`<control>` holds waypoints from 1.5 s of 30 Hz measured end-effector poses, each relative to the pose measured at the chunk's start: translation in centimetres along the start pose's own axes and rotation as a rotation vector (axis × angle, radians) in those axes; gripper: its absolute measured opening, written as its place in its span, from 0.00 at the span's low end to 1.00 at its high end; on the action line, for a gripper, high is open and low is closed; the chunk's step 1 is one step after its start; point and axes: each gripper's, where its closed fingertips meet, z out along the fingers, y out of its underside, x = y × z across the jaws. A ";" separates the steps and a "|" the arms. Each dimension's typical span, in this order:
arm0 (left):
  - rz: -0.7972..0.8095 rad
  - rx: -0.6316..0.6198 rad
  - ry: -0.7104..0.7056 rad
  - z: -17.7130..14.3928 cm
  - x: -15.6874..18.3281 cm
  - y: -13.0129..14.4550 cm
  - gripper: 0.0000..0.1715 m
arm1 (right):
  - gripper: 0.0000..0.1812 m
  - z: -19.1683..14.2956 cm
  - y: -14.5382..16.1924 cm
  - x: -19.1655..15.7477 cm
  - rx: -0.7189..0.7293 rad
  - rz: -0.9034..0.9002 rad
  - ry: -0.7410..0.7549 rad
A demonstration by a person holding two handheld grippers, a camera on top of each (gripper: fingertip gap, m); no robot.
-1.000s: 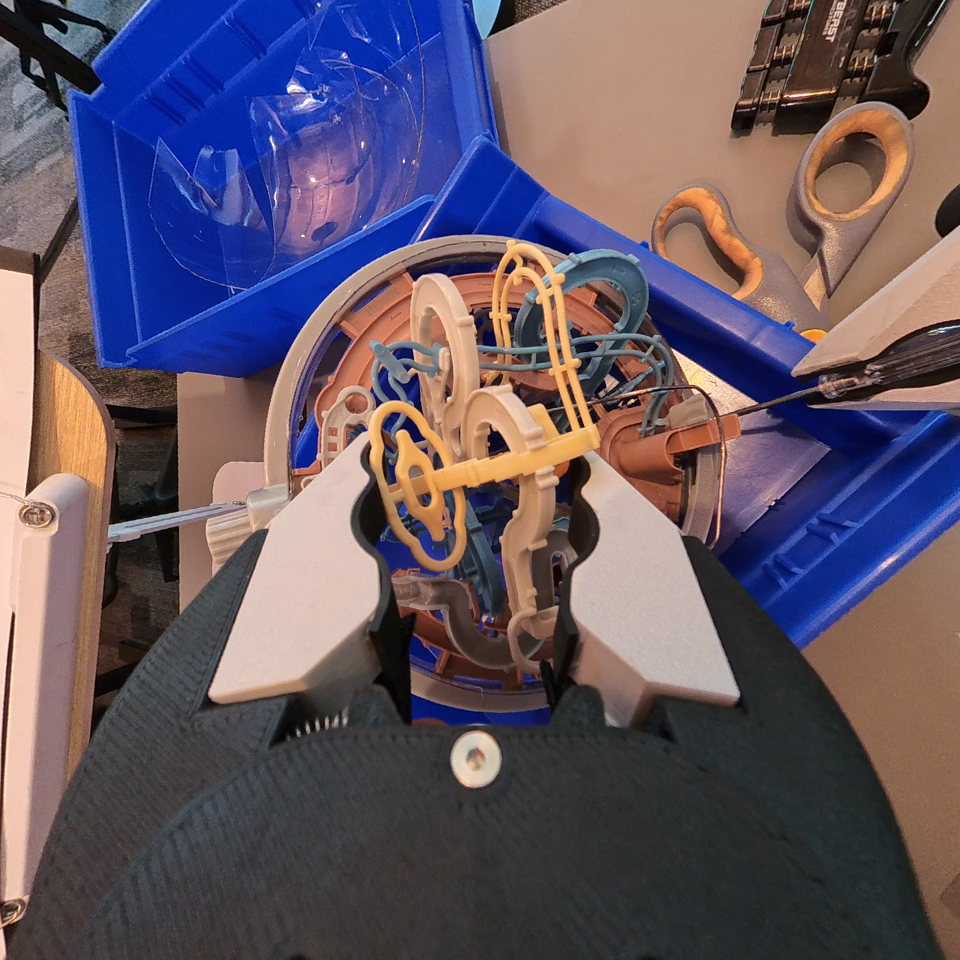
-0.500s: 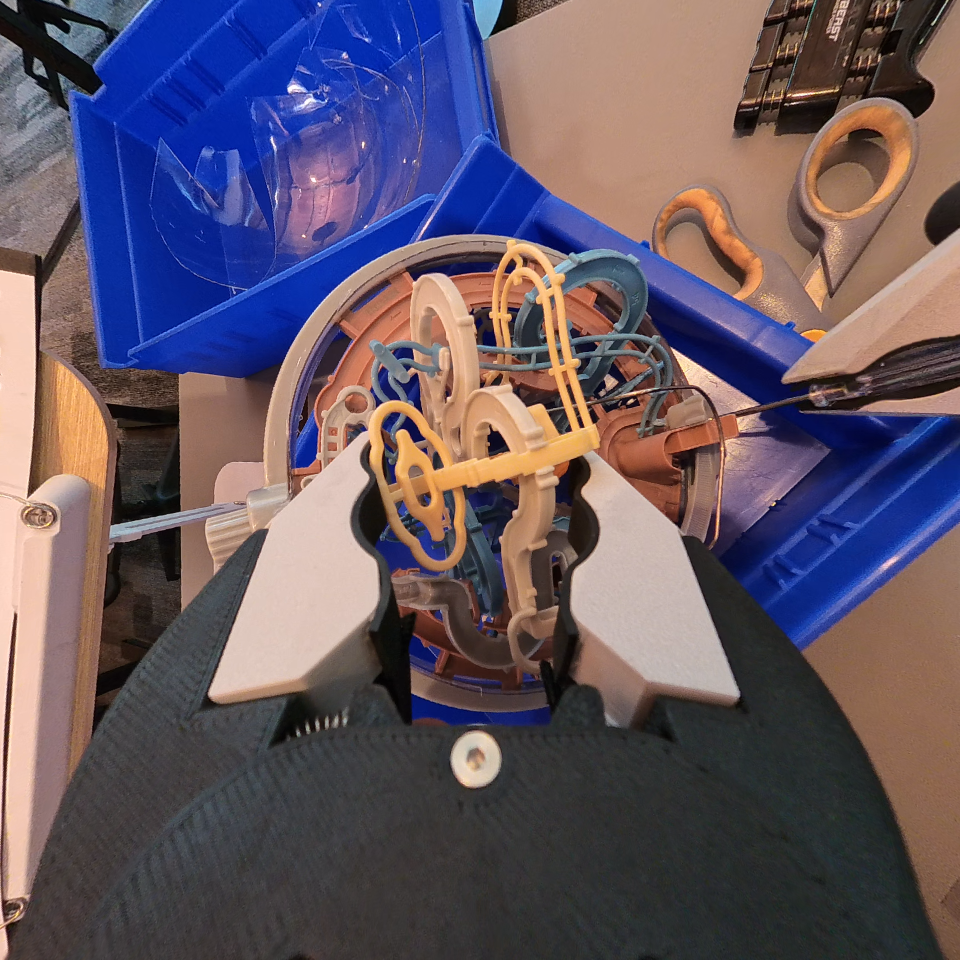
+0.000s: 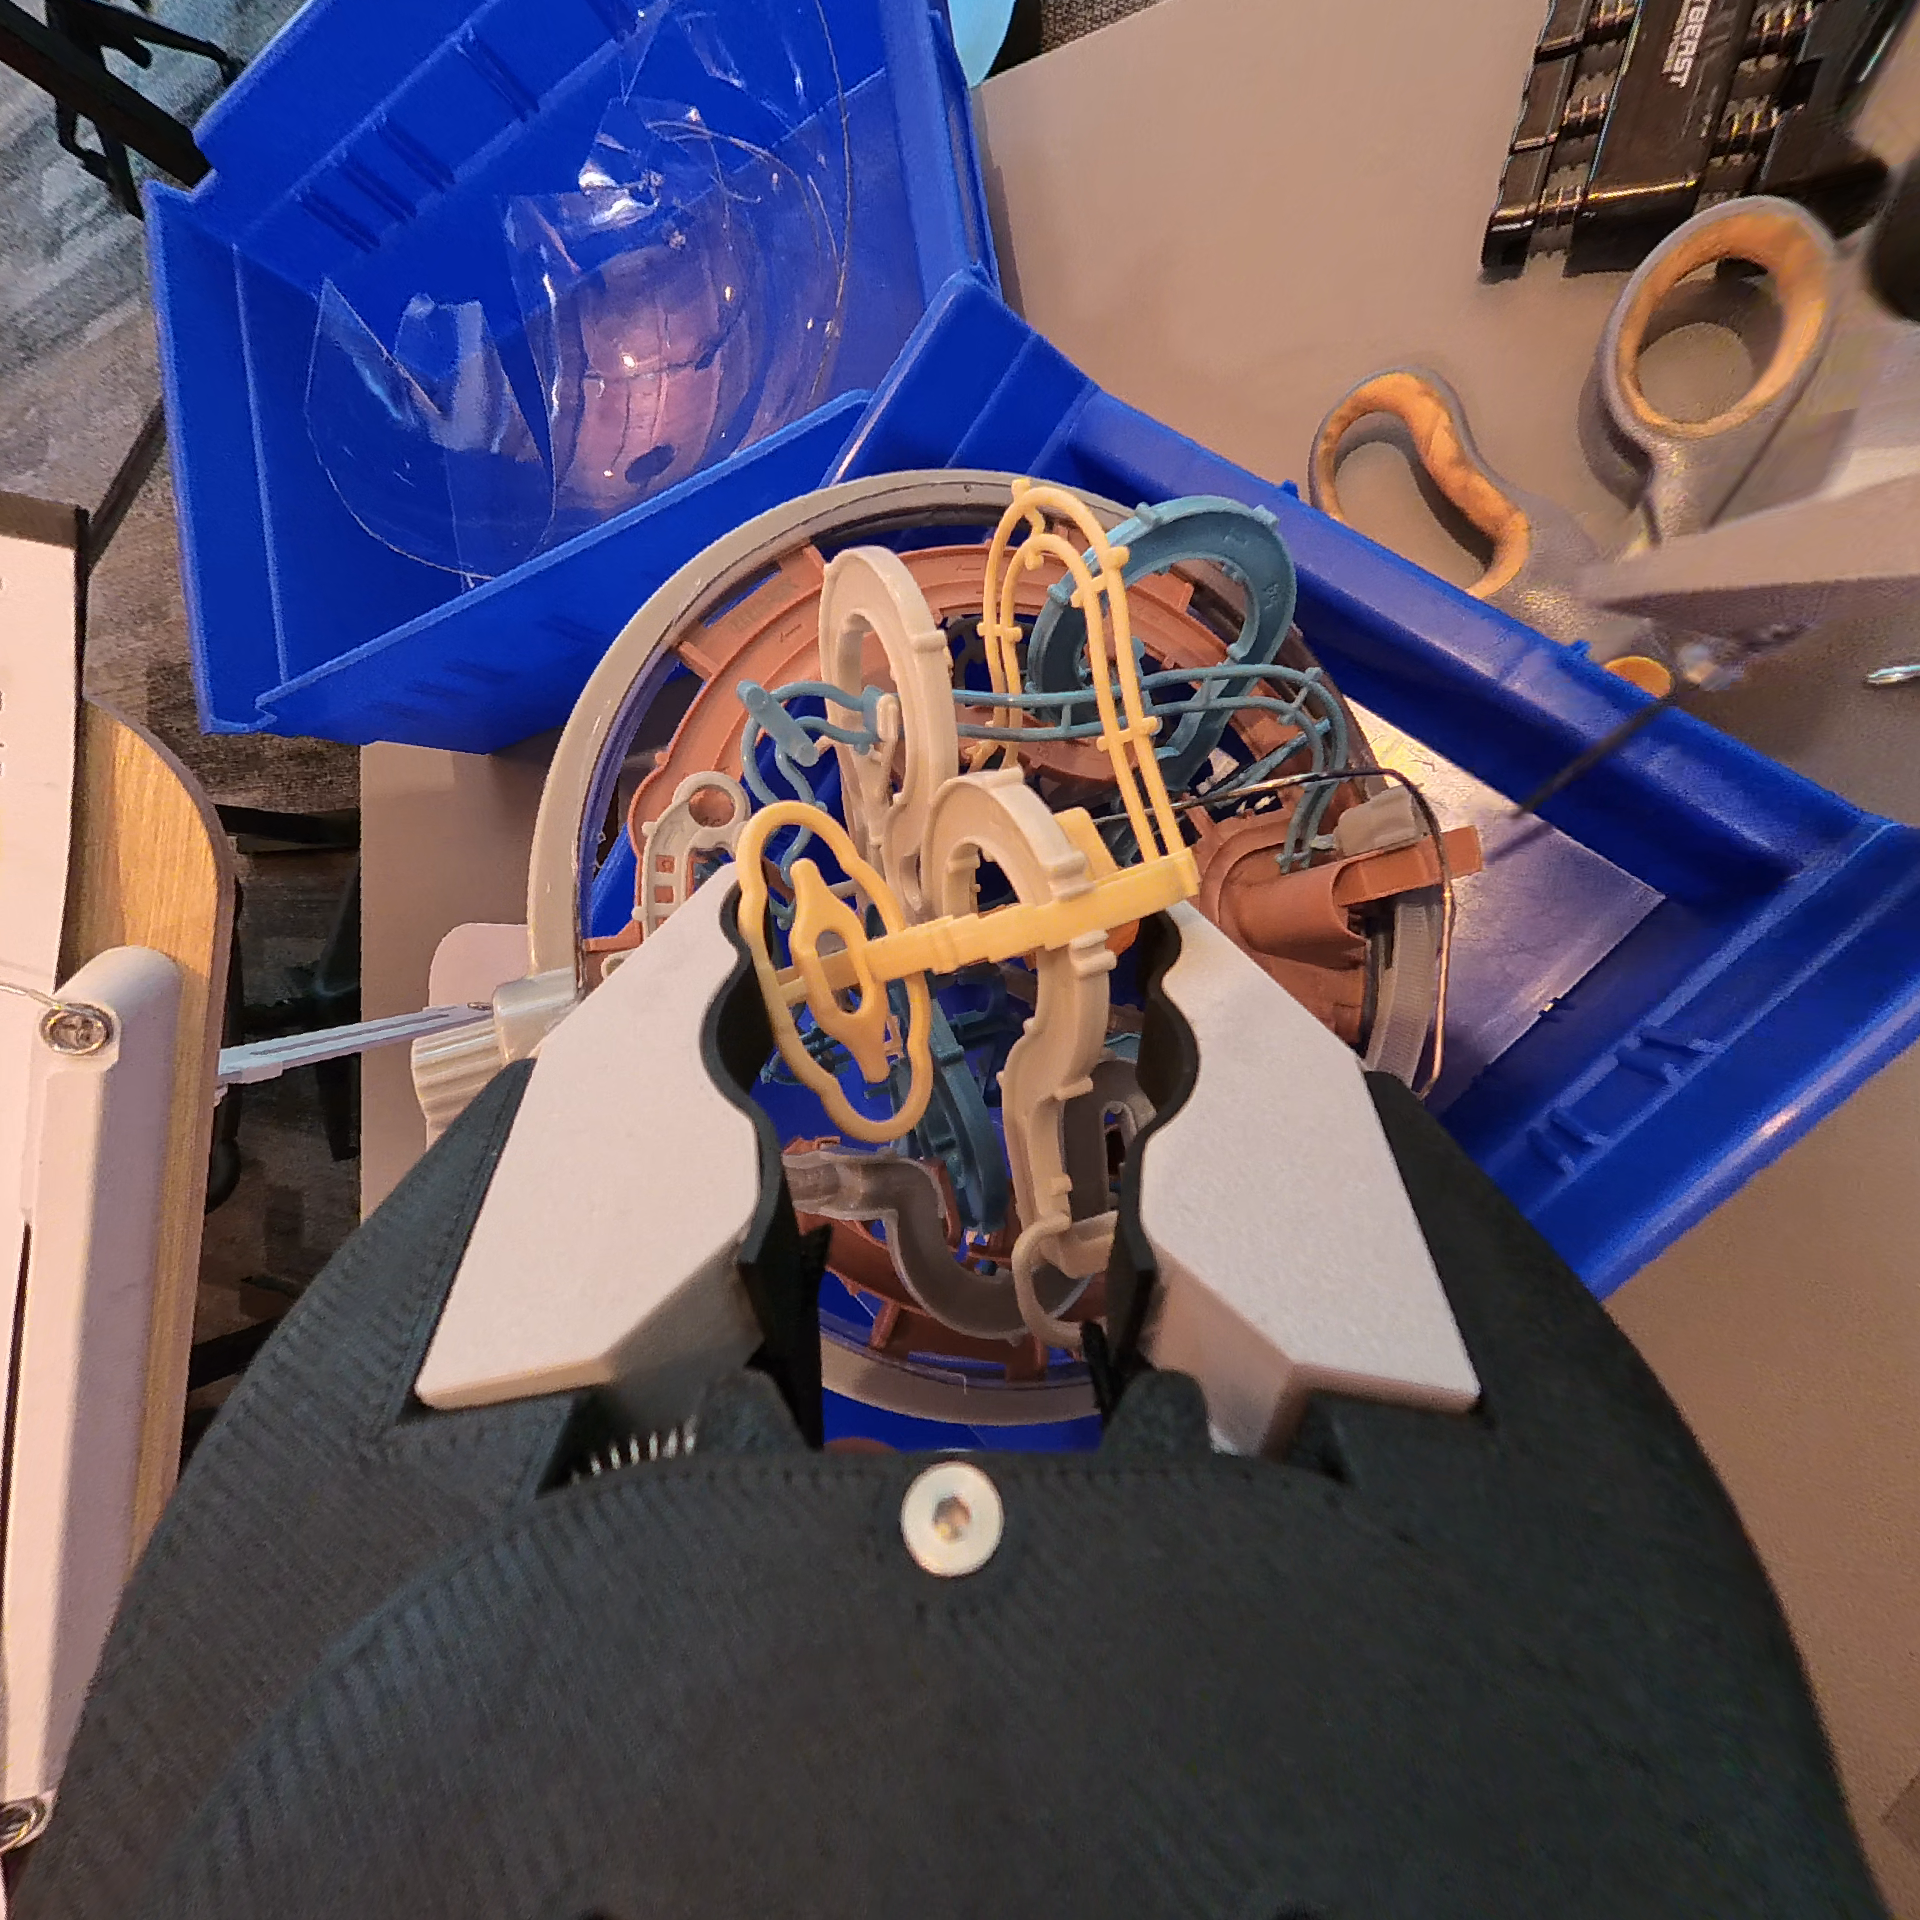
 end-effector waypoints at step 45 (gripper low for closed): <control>0.241 0.320 0.204 -6.1 3.2 -1.7 0.43 | 0.03 -7.4 -0.7 2.7 0.671 1.535 -0.031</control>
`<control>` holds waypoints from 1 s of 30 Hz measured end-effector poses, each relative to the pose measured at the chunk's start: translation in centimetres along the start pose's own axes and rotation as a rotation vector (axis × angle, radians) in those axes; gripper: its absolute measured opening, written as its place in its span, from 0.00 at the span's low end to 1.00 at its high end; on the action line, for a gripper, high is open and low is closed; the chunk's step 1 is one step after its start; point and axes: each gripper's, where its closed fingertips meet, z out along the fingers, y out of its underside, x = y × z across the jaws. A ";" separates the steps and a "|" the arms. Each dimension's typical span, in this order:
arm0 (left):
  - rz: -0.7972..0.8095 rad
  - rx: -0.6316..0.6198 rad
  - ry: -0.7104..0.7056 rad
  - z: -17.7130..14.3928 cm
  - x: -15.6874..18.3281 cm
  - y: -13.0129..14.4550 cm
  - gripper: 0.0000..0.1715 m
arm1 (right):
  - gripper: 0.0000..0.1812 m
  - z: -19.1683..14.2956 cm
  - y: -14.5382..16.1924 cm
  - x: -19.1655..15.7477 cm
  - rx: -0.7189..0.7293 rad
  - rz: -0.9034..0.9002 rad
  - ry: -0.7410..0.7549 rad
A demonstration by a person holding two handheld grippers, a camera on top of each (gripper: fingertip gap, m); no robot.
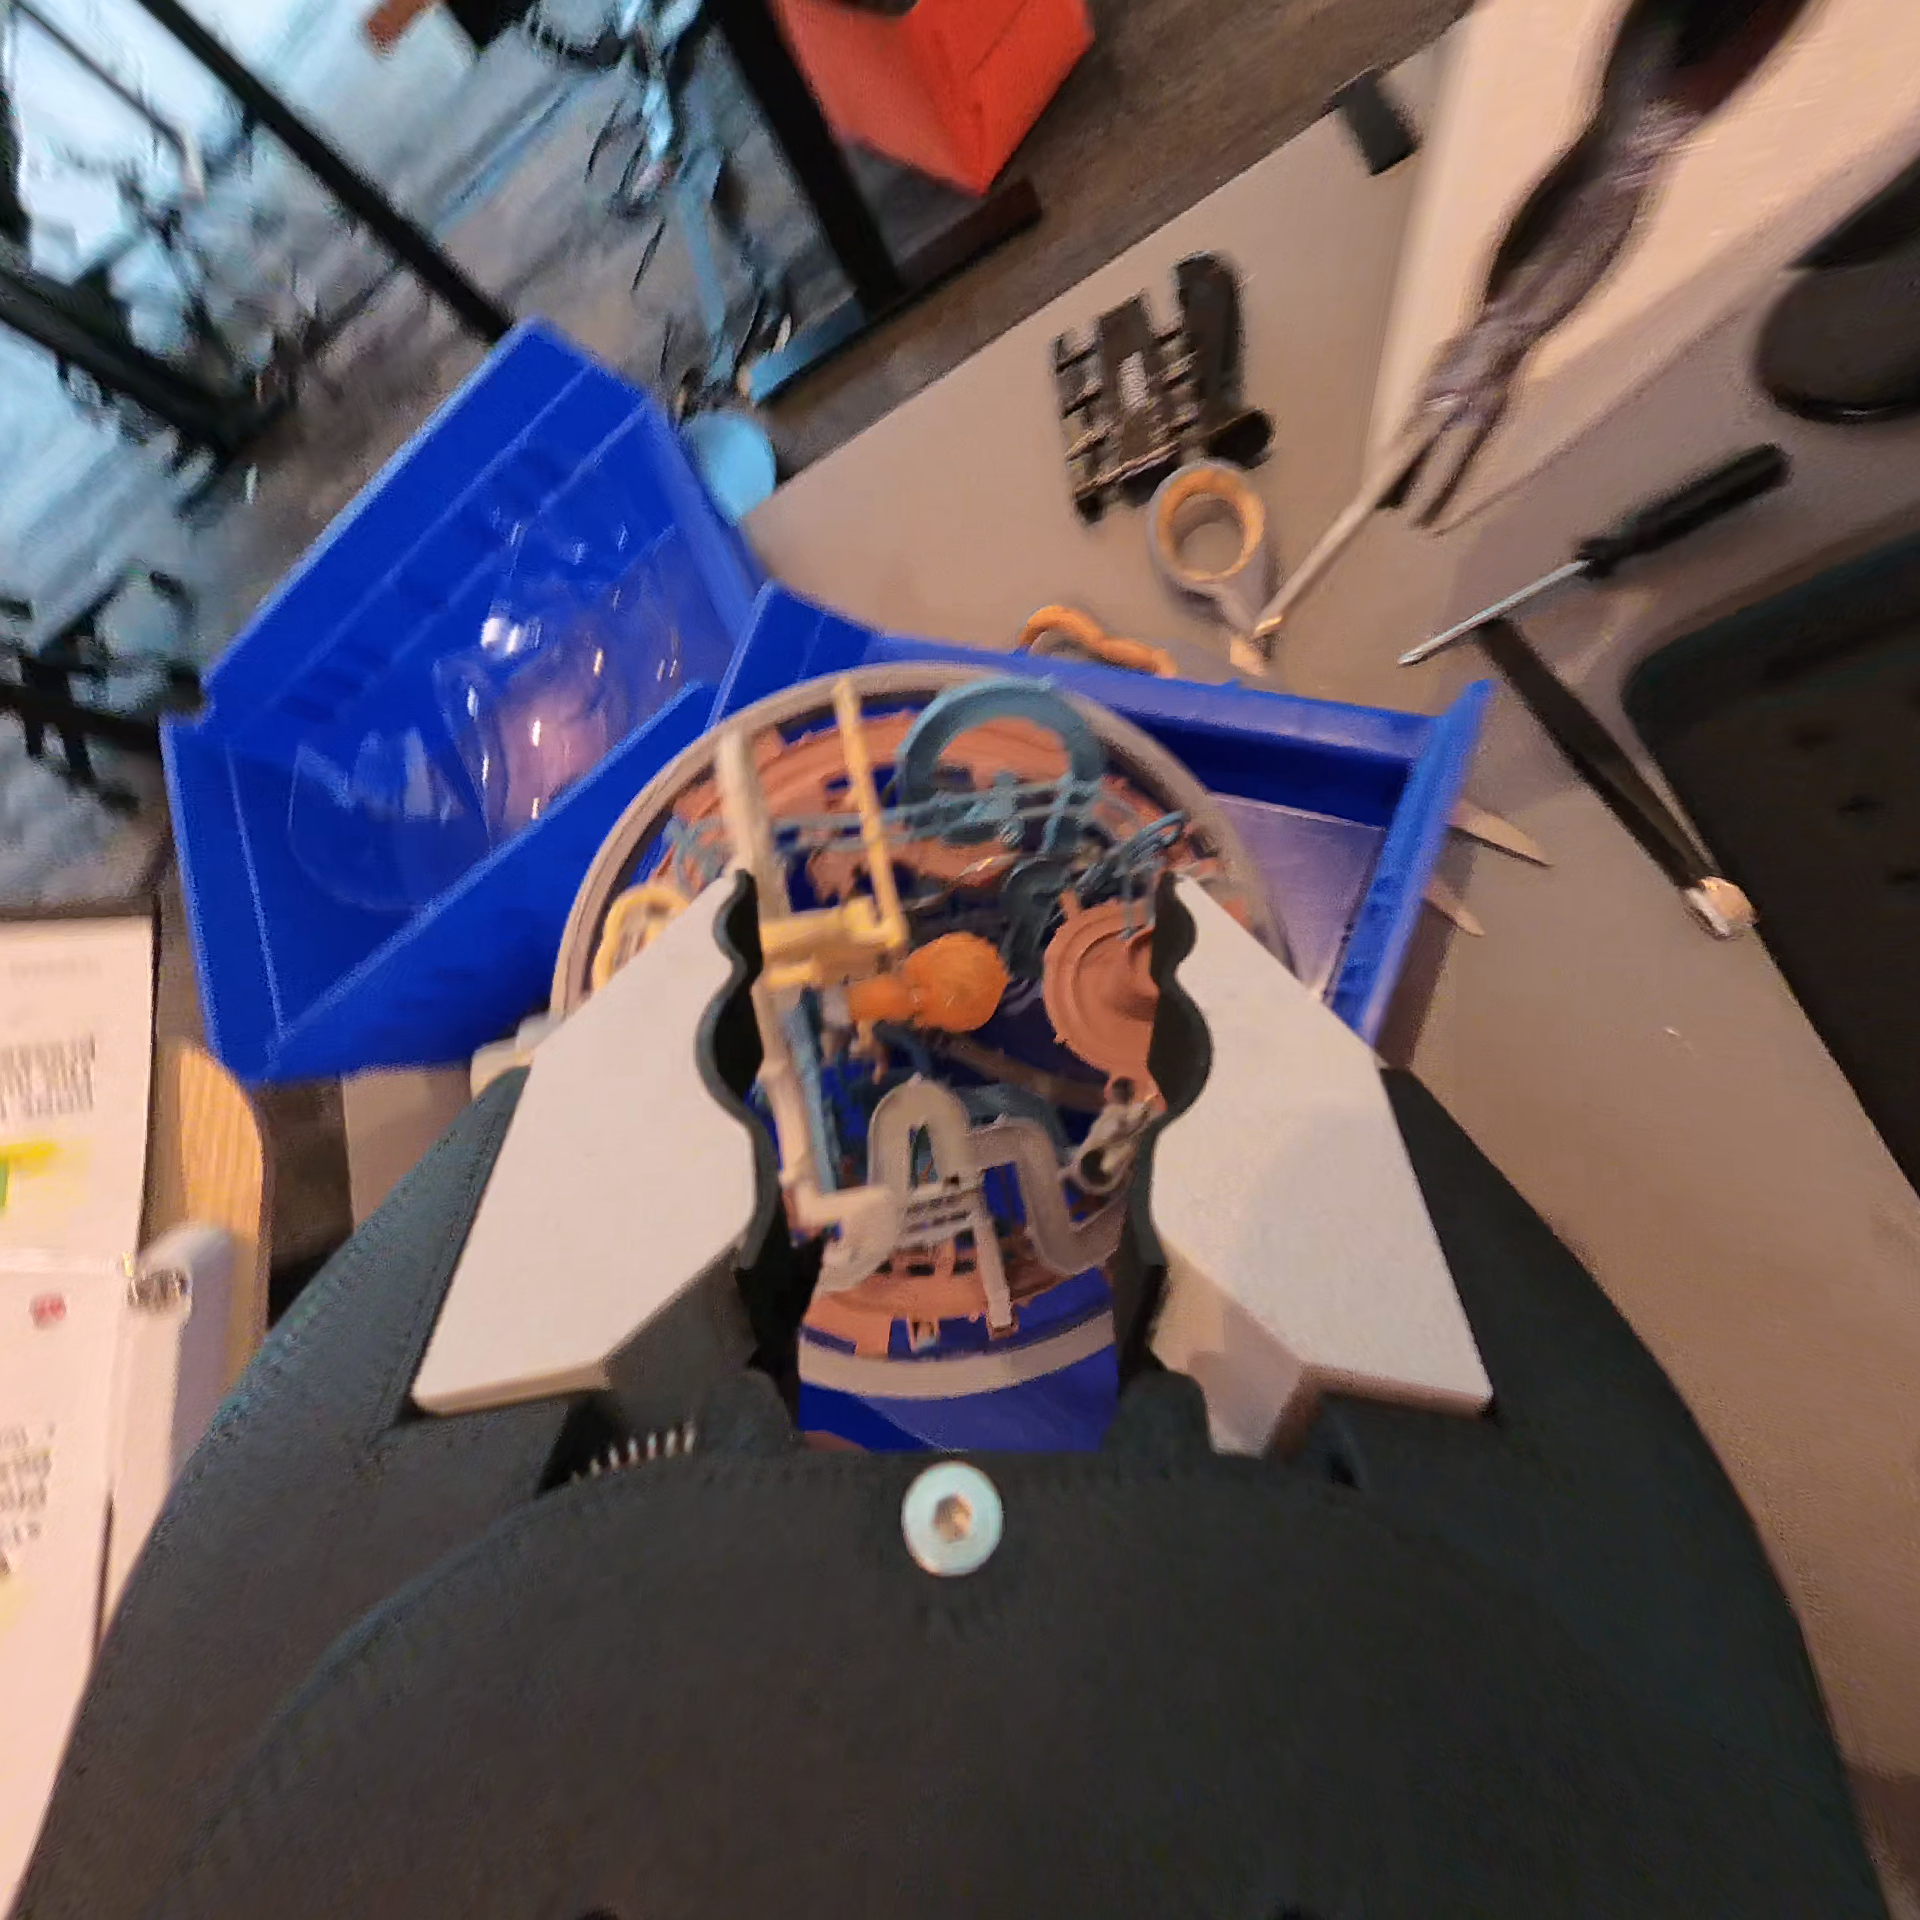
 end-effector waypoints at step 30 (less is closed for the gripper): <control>0.353 0.278 0.105 0.3 7.0 -8.3 0.00 | 0.04 -3.9 -5.4 -1.5 0.397 0.307 -0.290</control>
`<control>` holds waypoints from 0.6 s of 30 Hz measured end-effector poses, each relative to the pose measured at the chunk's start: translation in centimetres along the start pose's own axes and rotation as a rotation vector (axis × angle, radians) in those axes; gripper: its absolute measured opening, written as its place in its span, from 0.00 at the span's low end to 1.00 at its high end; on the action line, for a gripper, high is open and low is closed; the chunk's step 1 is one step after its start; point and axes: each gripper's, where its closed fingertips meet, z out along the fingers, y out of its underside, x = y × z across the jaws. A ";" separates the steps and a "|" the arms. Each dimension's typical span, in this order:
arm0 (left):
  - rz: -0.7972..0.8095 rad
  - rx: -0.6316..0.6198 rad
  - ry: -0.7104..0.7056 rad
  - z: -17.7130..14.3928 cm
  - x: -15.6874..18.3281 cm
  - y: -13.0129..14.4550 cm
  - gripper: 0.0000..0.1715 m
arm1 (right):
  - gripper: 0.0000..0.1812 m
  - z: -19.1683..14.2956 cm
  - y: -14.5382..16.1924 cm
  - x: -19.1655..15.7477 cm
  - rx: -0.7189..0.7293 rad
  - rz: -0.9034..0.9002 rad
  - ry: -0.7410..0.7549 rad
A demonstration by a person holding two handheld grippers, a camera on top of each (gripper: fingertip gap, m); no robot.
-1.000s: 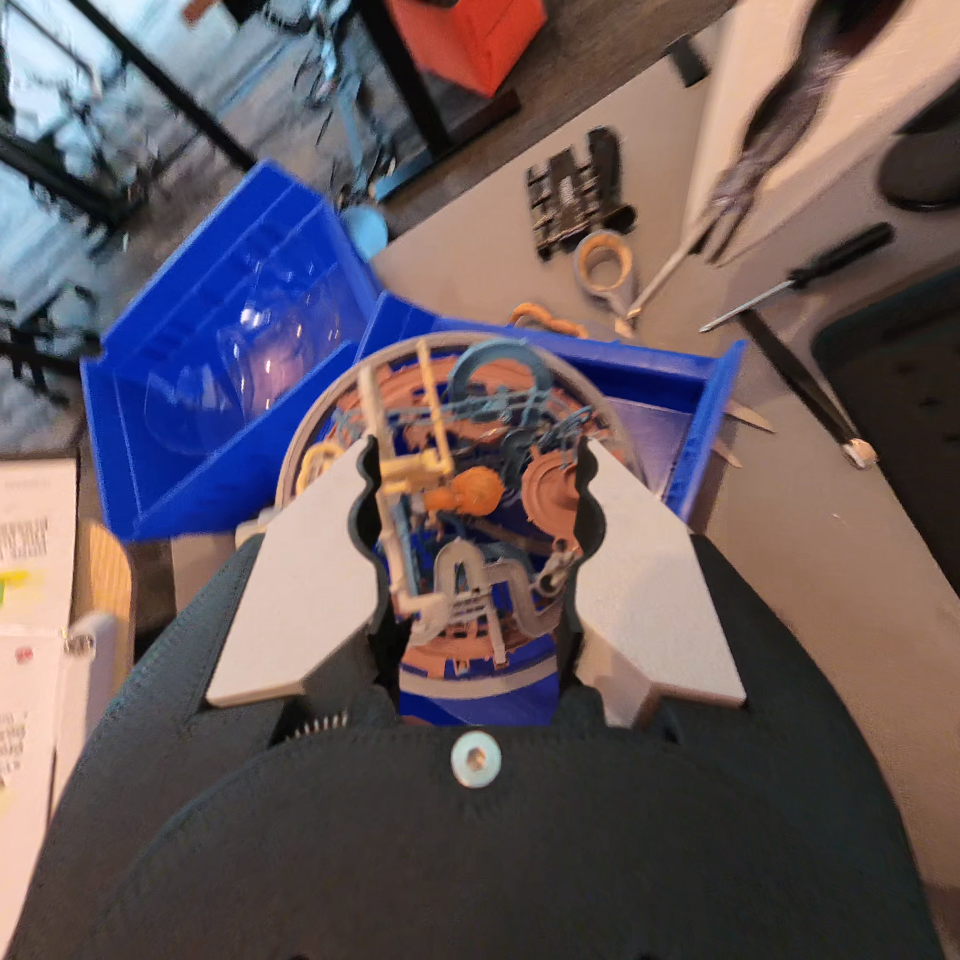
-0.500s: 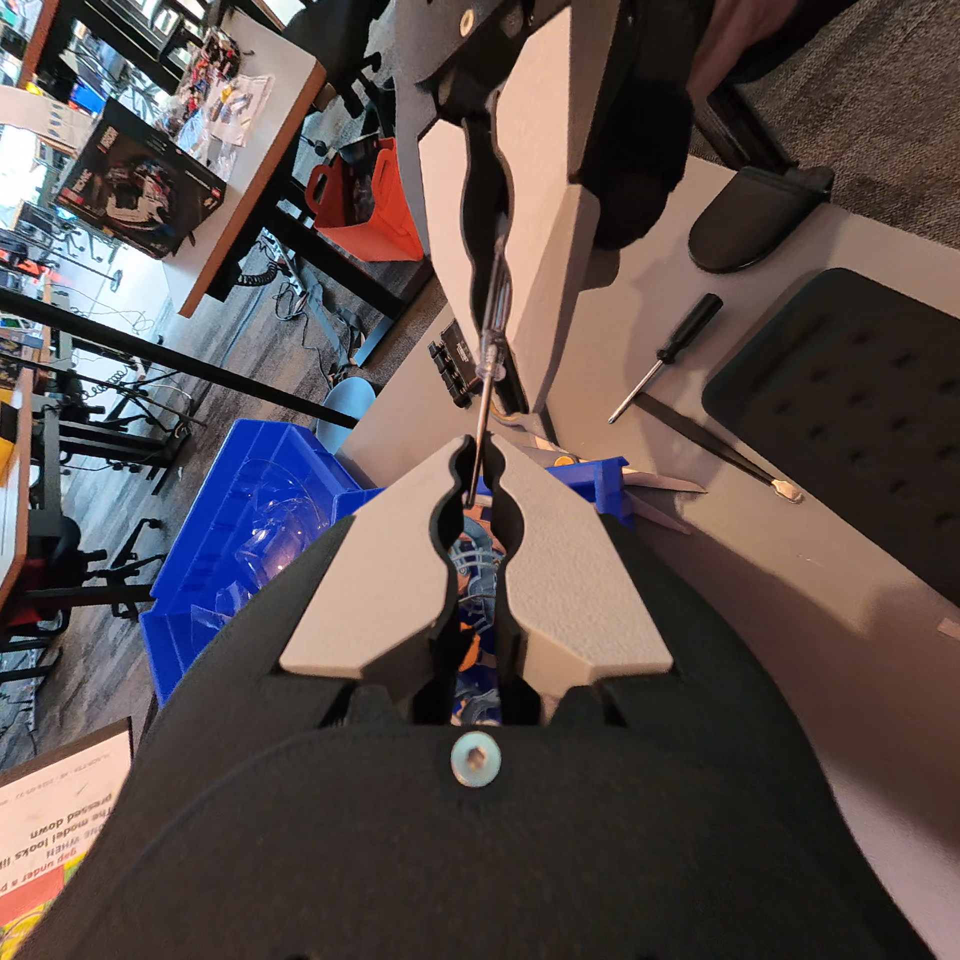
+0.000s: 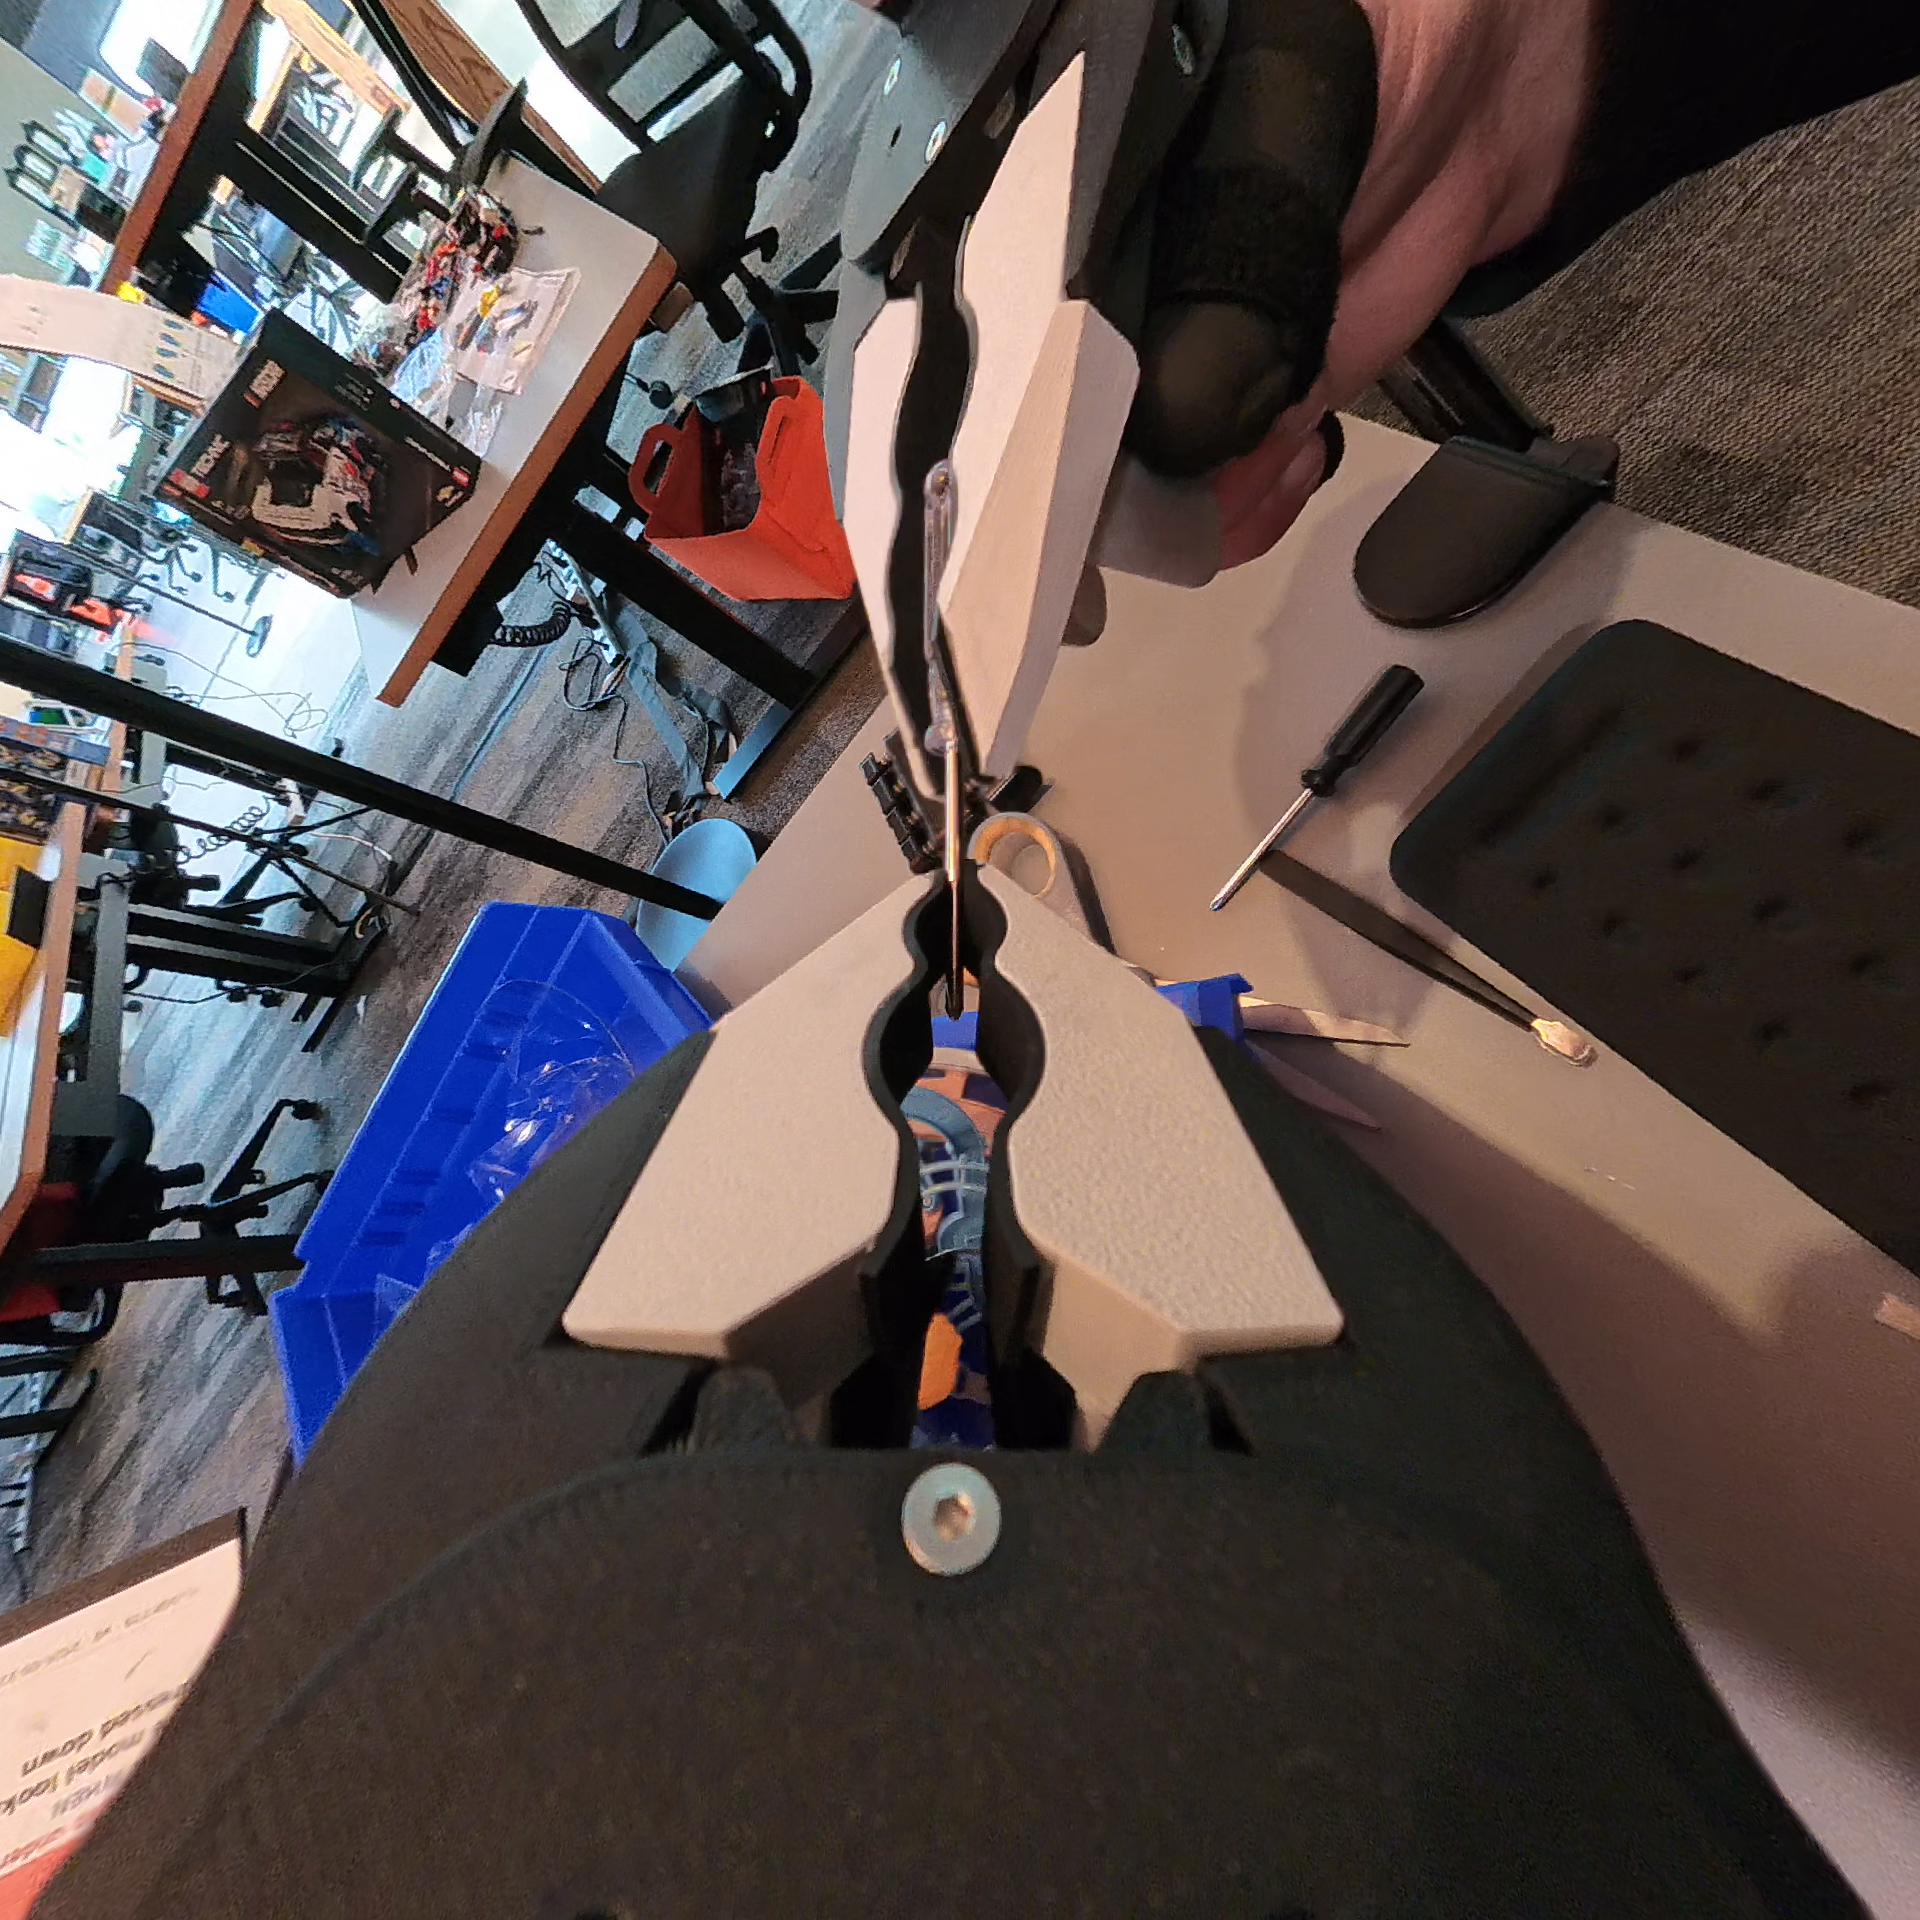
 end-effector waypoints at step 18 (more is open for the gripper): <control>-0.467 -0.213 -0.097 -5.0 -3.8 13.6 0.69 | 0.04 1.6 6.7 3.7 -0.406 -0.321 0.318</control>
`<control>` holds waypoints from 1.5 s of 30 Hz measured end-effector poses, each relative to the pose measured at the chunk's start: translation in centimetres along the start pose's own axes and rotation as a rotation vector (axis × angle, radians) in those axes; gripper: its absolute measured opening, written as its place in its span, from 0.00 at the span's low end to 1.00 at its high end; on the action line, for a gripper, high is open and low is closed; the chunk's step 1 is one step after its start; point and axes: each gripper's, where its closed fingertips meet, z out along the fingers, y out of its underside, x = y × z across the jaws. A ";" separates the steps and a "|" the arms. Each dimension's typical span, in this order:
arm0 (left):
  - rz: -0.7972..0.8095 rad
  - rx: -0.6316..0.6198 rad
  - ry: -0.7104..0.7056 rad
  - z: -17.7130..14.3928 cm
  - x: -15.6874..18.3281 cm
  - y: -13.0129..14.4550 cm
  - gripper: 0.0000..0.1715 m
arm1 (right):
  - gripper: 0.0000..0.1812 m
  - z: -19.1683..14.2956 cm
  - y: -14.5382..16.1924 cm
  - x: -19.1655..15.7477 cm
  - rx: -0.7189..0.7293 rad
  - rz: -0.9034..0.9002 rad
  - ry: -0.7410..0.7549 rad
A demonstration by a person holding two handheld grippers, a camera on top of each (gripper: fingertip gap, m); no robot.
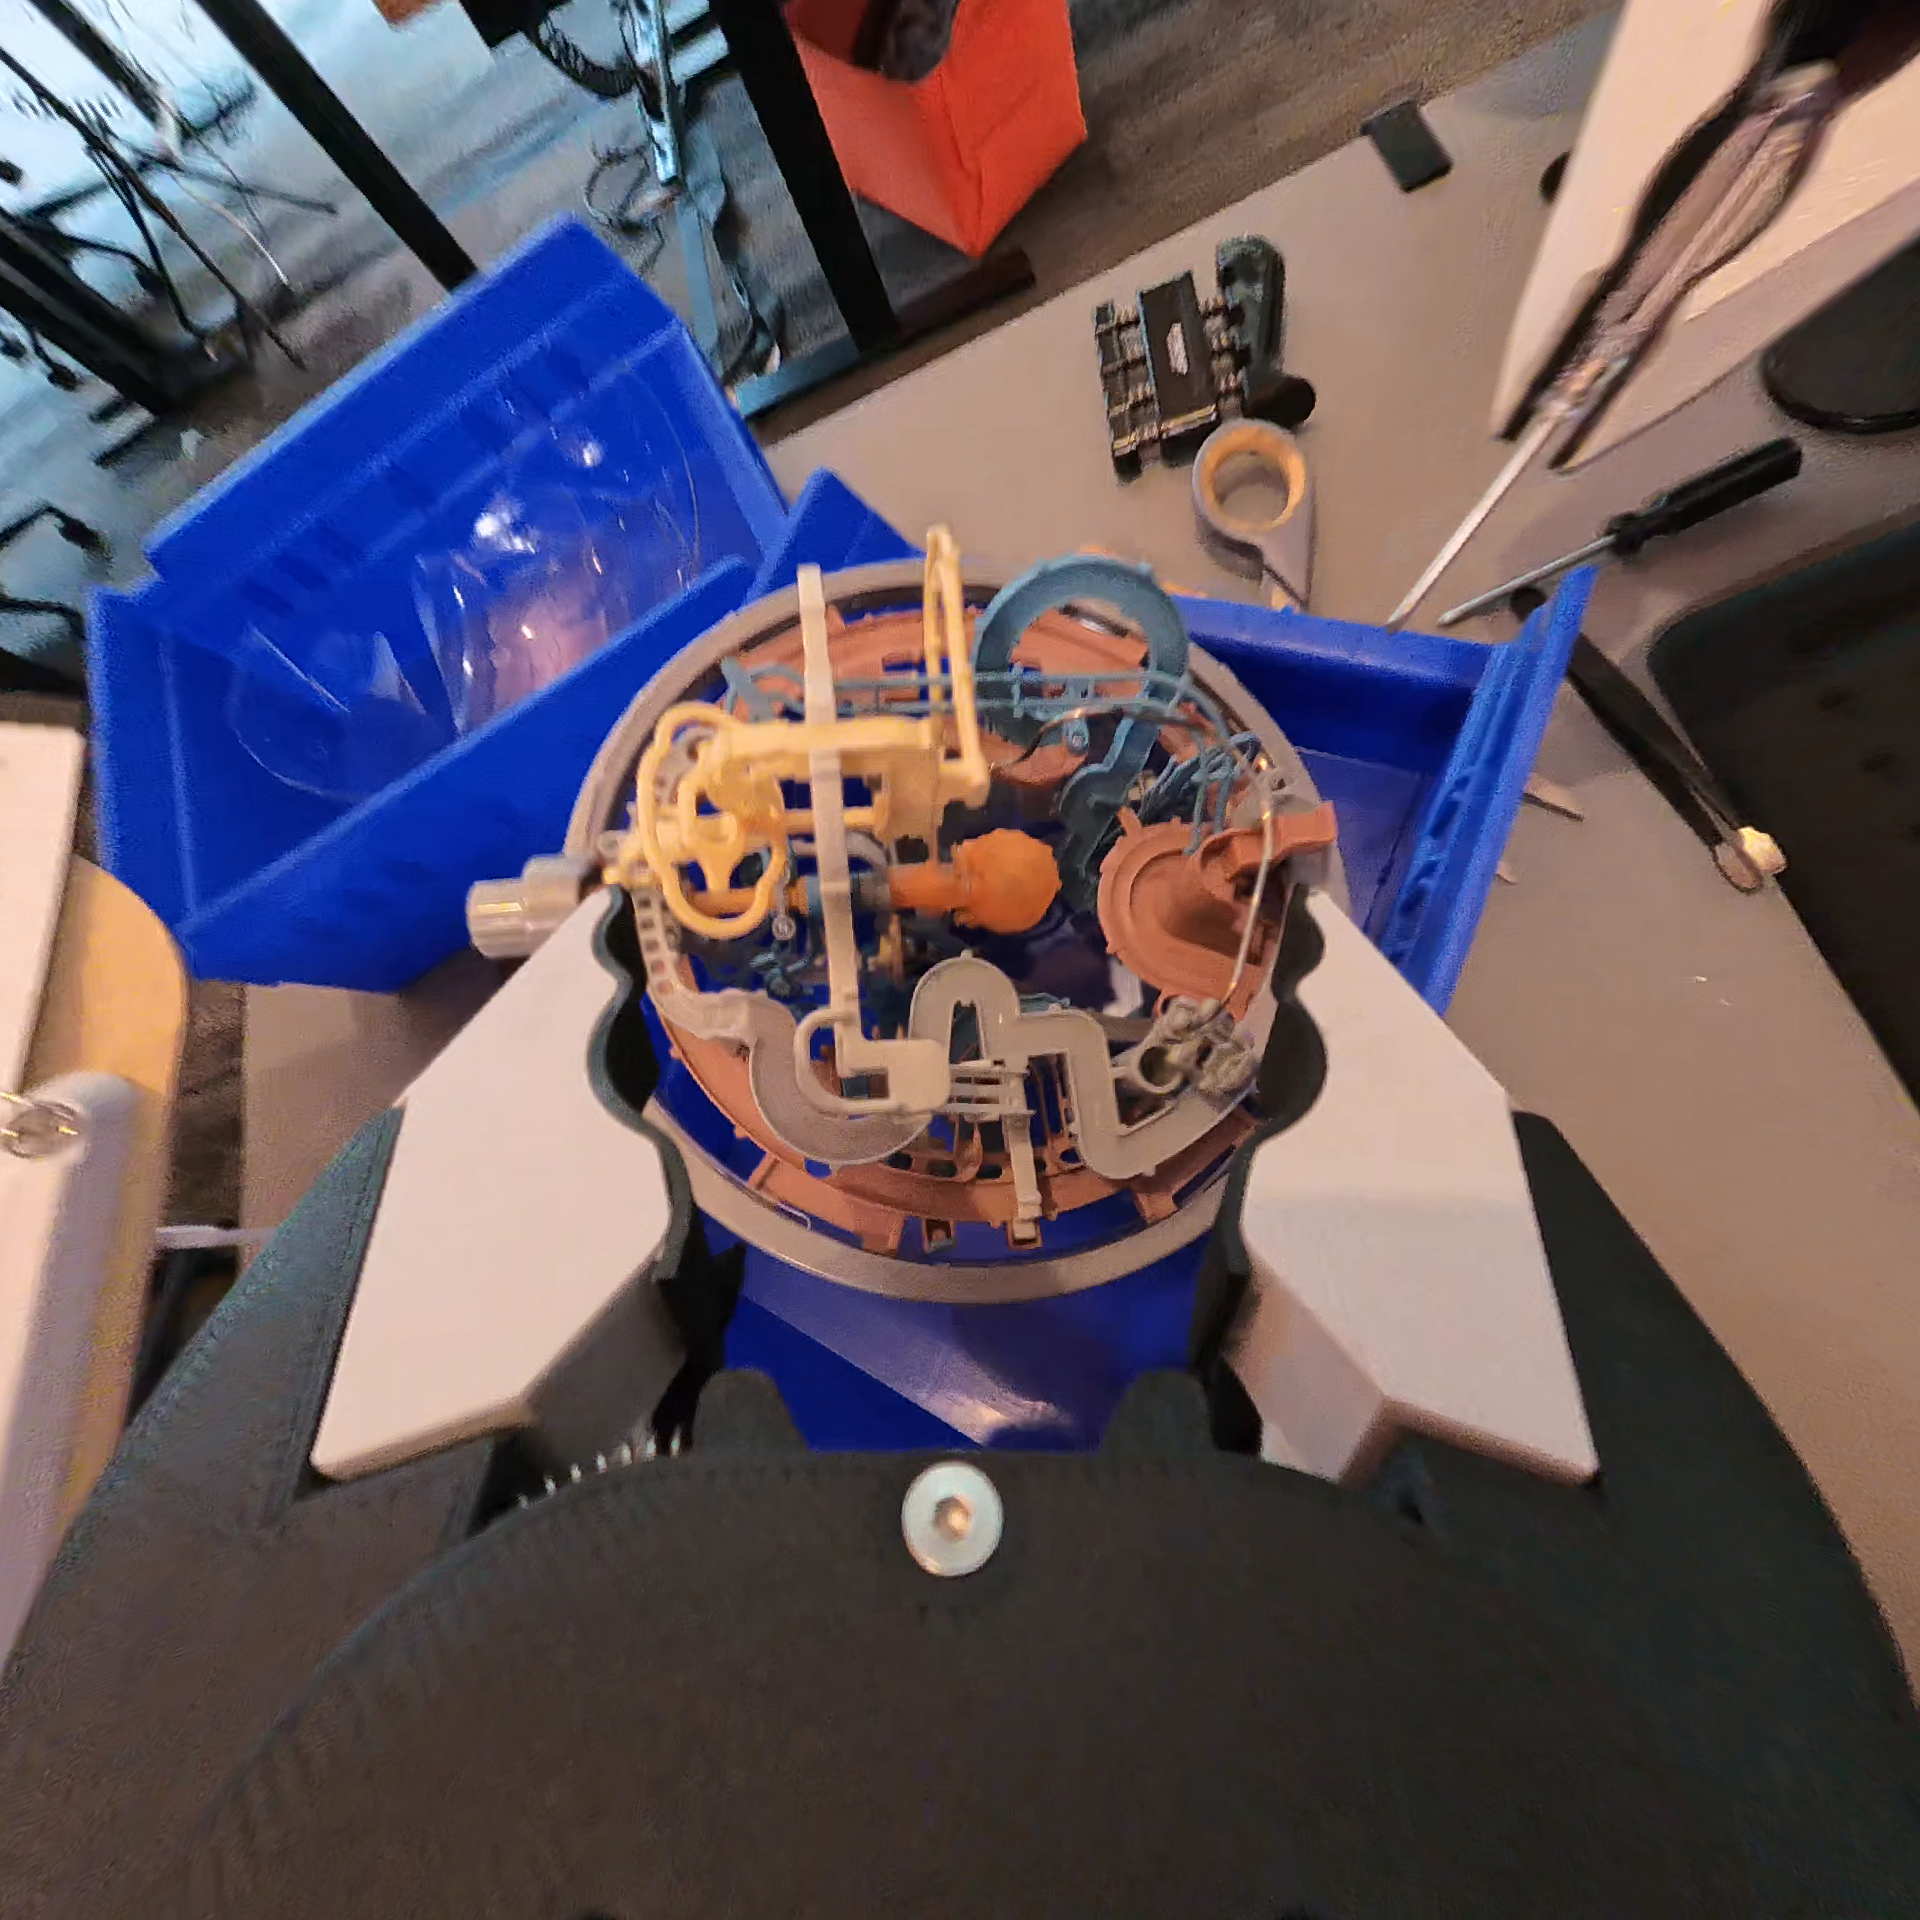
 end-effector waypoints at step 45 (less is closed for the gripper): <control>-0.574 -0.036 0.058 5.8 -1.2 0.0 0.02 | 0.04 0.3 1.4 0.5 -0.122 0.011 -0.013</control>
